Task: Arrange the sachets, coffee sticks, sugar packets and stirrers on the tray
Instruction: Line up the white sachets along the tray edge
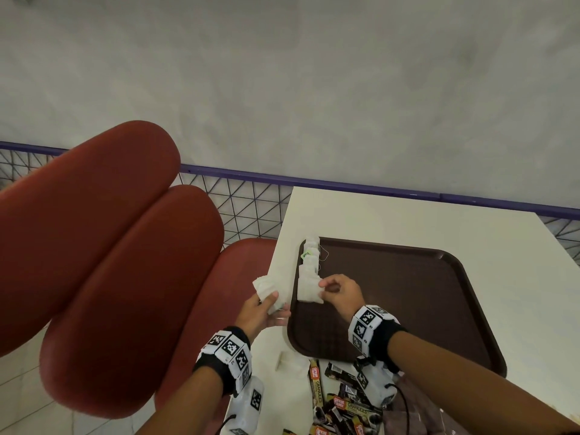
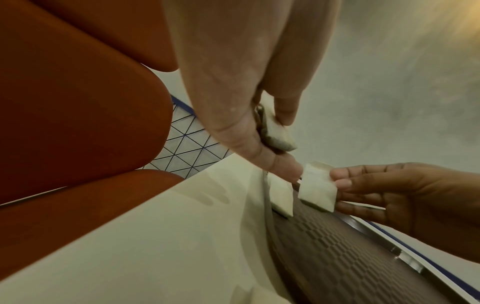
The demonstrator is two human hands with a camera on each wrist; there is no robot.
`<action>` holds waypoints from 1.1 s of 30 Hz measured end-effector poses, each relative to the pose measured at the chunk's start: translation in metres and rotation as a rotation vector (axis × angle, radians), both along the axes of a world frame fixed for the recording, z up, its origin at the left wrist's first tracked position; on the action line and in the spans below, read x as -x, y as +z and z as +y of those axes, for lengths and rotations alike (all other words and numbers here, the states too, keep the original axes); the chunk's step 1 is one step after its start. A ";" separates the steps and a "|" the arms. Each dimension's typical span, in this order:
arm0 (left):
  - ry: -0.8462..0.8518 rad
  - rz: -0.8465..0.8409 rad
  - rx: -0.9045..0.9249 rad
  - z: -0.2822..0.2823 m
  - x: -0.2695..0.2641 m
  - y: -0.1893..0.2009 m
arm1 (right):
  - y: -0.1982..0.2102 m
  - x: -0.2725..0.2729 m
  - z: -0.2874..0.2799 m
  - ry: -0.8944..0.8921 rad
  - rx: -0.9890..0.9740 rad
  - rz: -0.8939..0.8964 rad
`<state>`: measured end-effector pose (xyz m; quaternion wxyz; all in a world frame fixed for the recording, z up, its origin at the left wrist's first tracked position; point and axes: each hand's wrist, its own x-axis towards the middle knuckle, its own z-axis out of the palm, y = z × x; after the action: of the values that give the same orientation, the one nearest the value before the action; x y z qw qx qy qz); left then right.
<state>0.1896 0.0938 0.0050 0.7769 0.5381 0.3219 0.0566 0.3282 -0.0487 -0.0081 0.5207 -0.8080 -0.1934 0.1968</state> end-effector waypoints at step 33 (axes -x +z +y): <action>0.073 0.065 -0.055 0.021 0.008 -0.013 | -0.024 0.006 0.041 0.080 0.462 -0.077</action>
<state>0.1812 0.1149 -0.0082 0.7484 0.5486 0.3648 0.0761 0.3221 -0.0074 -0.0320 0.3060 -0.9042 -0.1950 0.2253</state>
